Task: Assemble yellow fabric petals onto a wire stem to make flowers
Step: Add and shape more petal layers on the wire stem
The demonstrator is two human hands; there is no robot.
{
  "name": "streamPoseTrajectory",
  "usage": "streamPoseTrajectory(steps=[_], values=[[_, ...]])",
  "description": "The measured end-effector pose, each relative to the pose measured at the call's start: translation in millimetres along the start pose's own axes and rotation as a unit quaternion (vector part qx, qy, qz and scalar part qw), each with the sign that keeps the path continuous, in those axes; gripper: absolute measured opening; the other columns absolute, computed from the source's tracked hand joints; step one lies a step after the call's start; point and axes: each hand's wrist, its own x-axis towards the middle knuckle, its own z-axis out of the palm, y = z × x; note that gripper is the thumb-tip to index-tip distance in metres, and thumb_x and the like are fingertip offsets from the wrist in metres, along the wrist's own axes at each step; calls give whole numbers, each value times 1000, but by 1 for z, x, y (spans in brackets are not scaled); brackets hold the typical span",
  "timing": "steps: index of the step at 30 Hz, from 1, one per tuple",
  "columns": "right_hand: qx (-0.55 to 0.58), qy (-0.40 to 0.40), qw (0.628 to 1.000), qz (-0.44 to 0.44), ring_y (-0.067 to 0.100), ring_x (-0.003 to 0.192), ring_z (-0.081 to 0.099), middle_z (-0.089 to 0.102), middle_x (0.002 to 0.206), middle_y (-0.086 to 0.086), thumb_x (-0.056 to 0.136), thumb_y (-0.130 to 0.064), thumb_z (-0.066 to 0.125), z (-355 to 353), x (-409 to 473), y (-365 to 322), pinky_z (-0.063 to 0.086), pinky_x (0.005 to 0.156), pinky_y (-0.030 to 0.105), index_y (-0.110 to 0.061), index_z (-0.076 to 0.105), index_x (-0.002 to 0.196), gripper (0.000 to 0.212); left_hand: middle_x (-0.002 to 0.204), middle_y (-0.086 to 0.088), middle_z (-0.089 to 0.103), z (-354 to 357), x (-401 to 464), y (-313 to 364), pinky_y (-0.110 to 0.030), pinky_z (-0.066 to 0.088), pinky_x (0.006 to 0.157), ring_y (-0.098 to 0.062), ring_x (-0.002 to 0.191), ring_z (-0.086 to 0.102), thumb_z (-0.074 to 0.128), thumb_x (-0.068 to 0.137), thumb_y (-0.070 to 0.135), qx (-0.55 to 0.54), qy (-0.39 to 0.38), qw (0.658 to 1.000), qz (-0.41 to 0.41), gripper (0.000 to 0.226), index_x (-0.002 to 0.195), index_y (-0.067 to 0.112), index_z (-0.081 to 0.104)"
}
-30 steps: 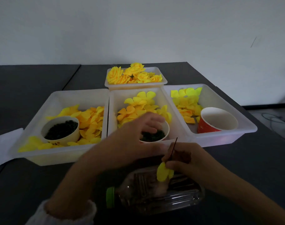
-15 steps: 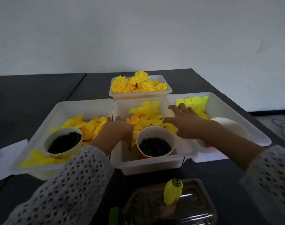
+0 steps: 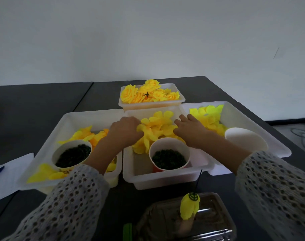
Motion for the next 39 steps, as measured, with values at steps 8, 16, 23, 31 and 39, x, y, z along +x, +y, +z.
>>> streamPoseTrajectory(steps=[8,16,23,31,39], values=[[20,-1,1000,-14,29,128,34,43,133,8,88,-24,58,-6,-3,13,33,97,39,-17,59,115,28,70,-9,65,-35,-36,-14,-28,56,59,-15,65,65,72,84,12,-347,66,935,-18,16,76,6,60],[16,-7,1000,18,31,133,28,36,140,10,89,-25,58,1,-2,7,30,102,40,-19,50,126,39,80,-3,72,-29,-64,-2,-22,55,56,-13,70,73,60,93,6,-585,22,805,-95,5,89,9,61],[16,11,998,51,32,135,25,31,144,14,91,-14,49,3,3,0,30,103,41,-16,56,123,33,82,-7,70,-25,-106,27,-29,56,65,-10,82,68,68,86,3,-459,199,866,21,20,76,9,52],[89,31,993,65,34,131,26,32,140,16,95,-24,46,12,0,5,34,98,43,-14,49,126,33,95,12,71,-4,-137,96,-25,54,80,0,98,64,71,81,6,-340,275,877,198,39,79,33,43],[155,55,984,74,34,126,30,38,132,14,92,-29,52,12,-7,9,37,98,43,-15,43,129,40,105,4,72,15,-147,96,-41,48,86,-18,115,61,71,88,21,-68,295,855,420,25,100,21,48]])
